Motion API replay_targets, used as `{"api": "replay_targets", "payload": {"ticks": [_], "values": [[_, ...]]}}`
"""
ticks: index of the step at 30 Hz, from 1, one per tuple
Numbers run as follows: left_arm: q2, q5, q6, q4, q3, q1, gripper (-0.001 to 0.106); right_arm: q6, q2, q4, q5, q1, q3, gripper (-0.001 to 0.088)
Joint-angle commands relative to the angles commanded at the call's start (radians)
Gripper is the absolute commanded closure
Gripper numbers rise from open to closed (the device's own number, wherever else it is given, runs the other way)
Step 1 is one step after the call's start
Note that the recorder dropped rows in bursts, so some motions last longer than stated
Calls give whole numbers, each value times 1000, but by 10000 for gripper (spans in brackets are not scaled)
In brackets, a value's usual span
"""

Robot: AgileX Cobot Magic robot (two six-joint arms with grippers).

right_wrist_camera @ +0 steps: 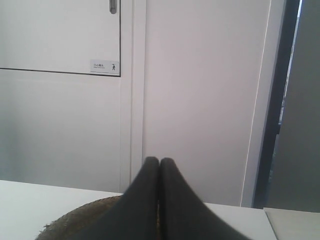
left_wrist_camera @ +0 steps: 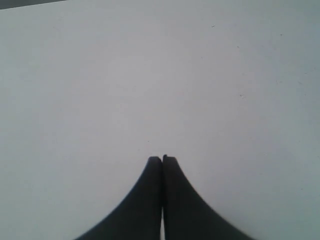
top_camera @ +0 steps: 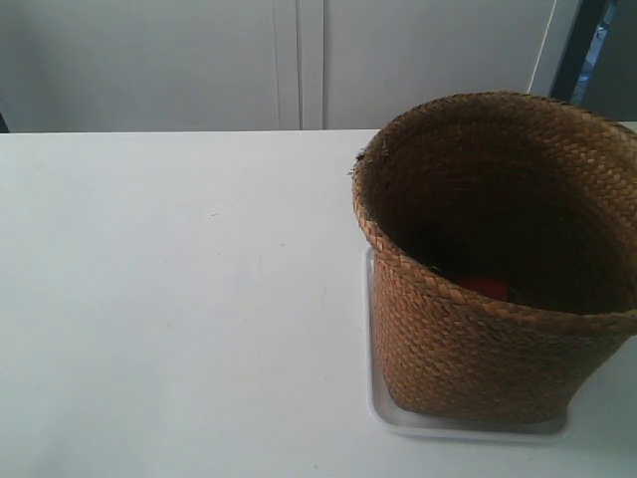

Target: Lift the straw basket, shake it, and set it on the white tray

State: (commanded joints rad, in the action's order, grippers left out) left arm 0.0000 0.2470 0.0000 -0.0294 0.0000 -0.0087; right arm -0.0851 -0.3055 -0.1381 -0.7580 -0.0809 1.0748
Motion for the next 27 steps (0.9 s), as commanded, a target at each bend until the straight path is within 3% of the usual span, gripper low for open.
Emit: {"api": "replay_targets", "payload": {"ticks": [27], "values": [[0,0,0,0,0,0,1053,-27,15,28,2,5,0,868]]}}
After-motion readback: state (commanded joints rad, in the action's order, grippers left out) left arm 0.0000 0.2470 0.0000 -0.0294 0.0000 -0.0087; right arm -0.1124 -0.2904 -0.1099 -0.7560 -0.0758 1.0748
